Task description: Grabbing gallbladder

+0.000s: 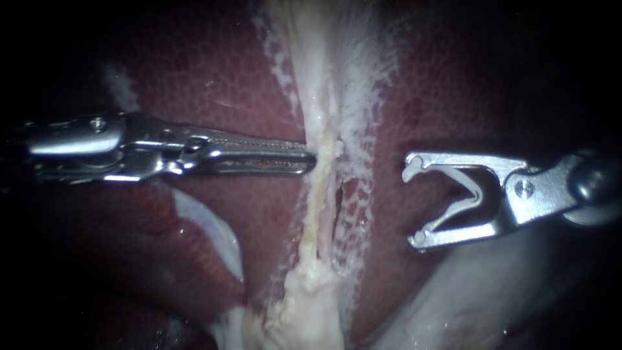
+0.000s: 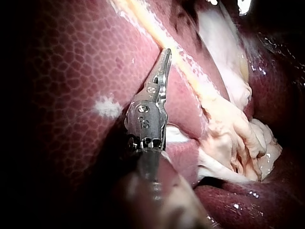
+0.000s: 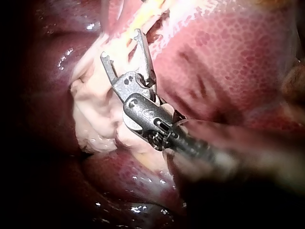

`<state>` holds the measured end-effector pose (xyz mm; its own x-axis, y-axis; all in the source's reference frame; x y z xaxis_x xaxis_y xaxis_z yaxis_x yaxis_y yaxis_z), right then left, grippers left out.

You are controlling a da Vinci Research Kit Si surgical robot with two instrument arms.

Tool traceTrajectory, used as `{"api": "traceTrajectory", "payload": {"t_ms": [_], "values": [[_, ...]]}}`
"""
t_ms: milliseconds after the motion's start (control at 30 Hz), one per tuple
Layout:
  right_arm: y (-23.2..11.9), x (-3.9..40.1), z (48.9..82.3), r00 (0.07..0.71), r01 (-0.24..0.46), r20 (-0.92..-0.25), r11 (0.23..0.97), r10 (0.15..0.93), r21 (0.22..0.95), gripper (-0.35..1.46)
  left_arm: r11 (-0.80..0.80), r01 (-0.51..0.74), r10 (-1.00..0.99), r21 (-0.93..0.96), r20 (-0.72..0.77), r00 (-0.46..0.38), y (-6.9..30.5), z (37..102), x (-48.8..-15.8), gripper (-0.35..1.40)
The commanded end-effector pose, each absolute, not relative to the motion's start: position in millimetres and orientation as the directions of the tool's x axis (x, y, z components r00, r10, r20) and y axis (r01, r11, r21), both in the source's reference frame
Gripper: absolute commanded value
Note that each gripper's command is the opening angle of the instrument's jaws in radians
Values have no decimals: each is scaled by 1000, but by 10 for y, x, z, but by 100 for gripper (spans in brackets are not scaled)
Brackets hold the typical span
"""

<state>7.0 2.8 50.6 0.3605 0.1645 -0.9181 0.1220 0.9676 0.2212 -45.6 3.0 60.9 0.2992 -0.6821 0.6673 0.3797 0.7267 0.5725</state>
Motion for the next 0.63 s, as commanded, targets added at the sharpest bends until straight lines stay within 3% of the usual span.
{"api": "traceTrajectory", "payload": {"t_ms": [33,633], "values": [[28,70,506,361,122,-918,968,164,221,60,723,381,-686,576,663,300,31,608,-455,-35],[28,70,506,361,122,-918,968,164,221,60,715,397,-694,576,655,300,26,603,-455,-35]]}}
